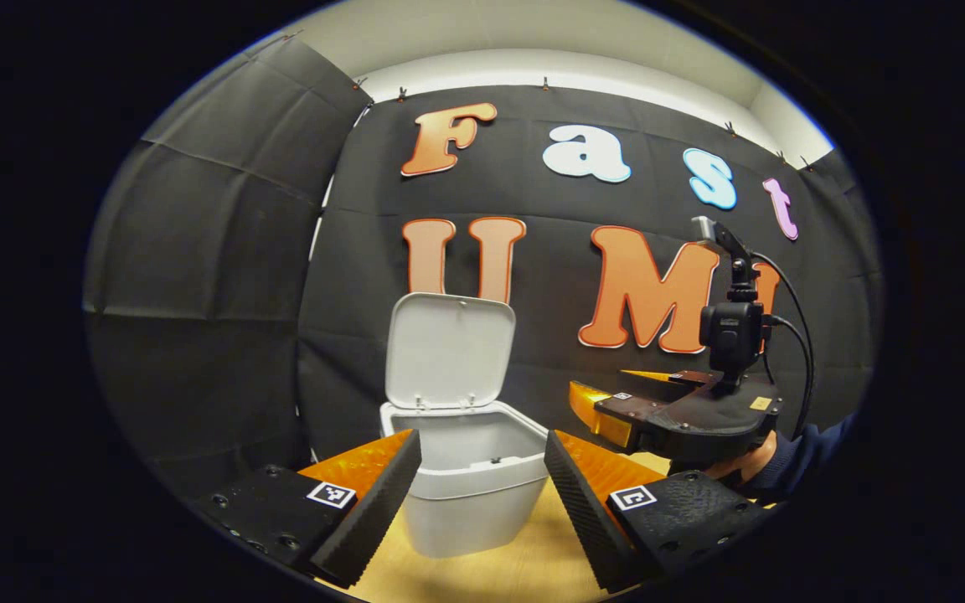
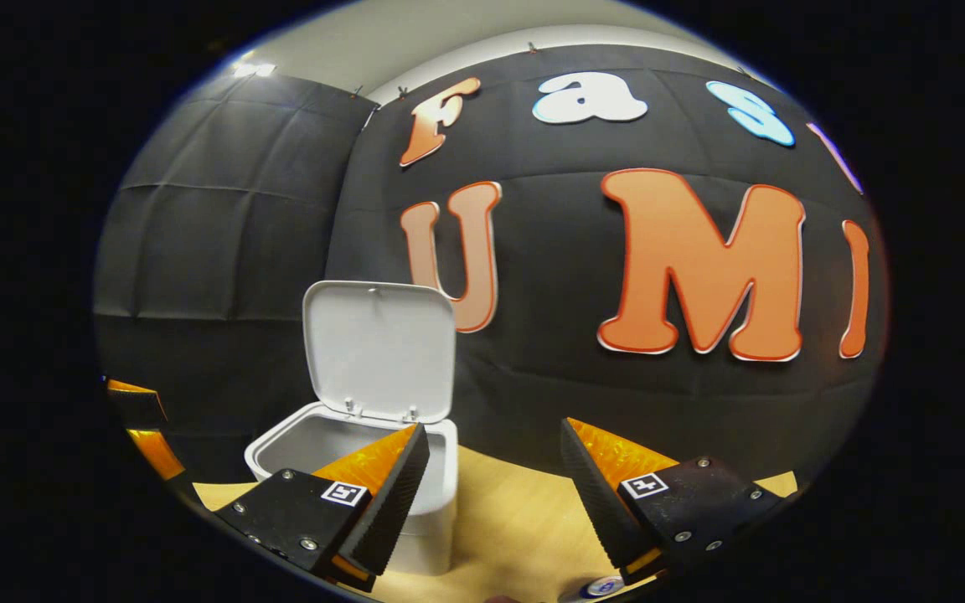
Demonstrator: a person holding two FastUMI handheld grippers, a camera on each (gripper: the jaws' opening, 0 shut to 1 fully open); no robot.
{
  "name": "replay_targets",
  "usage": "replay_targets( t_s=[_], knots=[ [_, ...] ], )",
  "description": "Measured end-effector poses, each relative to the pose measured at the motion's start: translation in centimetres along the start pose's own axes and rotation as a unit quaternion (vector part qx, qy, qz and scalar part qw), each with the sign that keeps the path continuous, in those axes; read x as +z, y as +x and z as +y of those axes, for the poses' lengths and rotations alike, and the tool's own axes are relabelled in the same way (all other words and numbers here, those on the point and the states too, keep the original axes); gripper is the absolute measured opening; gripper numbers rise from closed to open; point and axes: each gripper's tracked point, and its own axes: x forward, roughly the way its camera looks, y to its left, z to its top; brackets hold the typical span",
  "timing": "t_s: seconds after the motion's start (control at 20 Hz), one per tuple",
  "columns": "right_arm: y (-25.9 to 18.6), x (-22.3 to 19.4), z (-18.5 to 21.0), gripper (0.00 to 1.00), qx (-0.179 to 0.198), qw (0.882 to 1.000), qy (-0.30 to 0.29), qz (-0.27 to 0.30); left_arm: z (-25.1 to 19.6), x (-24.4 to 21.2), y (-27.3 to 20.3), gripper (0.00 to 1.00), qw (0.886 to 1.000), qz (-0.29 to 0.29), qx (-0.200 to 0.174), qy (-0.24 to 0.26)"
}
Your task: Press the lid of the desktop garbage bin to open it, pick up the crumpled paper on the desktop and throw it into the bin, then pick up the pop can on the desktop and drop it into the bin, and finally close the garbage bin lid.
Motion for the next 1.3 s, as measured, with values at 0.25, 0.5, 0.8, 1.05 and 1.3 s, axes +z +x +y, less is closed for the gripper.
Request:
replay_targets(
  t_s=[0.25,0.5,0.8,1.05,1.3],
  knots=[
    [-3.5,-0.2,-5.8,0.94,-0.049,0.999,-0.003,-0.001,-5.1,-0.7,1.8,0.94,0.999,0.001,-0.044,-0.007],
    [-7.2,-0.6,-11.5,0.94,-0.100,0.995,-0.001,0.001,-10.2,-1.8,3.0,0.94,0.996,0.006,-0.085,0.004],
    [-11.9,-2.1,-17.5,0.94,-0.159,0.987,-0.003,0.013,-16.1,-4.0,4.3,0.94,0.992,0.013,-0.121,0.030],
    [-15.2,-4.0,-20.7,0.94,-0.194,0.980,-0.001,0.030,-20.9,-8.3,5.8,0.94,0.986,0.029,-0.157,0.053],
    [-17.8,-5.3,-22.3,0.94,-0.217,0.975,-0.005,0.051,-24.4,-13.7,6.7,0.94,0.980,0.048,-0.177,0.074]
  ],
)
